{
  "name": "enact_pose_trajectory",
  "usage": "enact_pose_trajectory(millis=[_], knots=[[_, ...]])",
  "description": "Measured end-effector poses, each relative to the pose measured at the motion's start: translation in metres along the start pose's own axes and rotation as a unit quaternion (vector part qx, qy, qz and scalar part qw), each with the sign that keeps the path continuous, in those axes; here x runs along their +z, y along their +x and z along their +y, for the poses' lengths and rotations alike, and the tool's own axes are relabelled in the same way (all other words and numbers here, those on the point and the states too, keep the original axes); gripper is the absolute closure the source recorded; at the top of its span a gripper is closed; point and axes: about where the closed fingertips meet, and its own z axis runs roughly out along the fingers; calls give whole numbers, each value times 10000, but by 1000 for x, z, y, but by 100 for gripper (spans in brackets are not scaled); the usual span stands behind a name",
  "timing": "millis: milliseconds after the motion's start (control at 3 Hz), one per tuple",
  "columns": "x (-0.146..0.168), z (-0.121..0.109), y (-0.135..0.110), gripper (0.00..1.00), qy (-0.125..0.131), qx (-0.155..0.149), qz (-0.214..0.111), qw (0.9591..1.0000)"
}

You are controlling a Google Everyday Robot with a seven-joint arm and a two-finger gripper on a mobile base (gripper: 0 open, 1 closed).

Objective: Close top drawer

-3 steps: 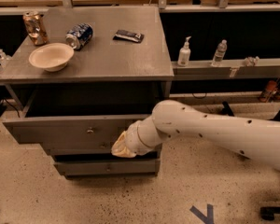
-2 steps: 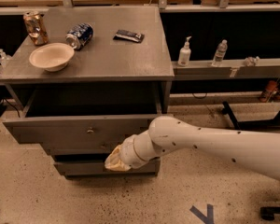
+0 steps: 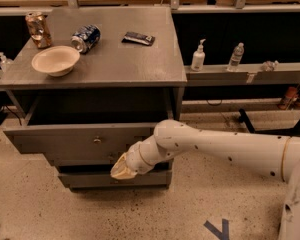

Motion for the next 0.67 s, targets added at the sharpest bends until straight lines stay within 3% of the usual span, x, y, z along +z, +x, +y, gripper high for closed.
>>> enact_pose_trajectory(millis=[333,667], knots=[[-12,-69,10,100,337,71,210,9992],[-12,-66,10,100,336,71,211,9992]])
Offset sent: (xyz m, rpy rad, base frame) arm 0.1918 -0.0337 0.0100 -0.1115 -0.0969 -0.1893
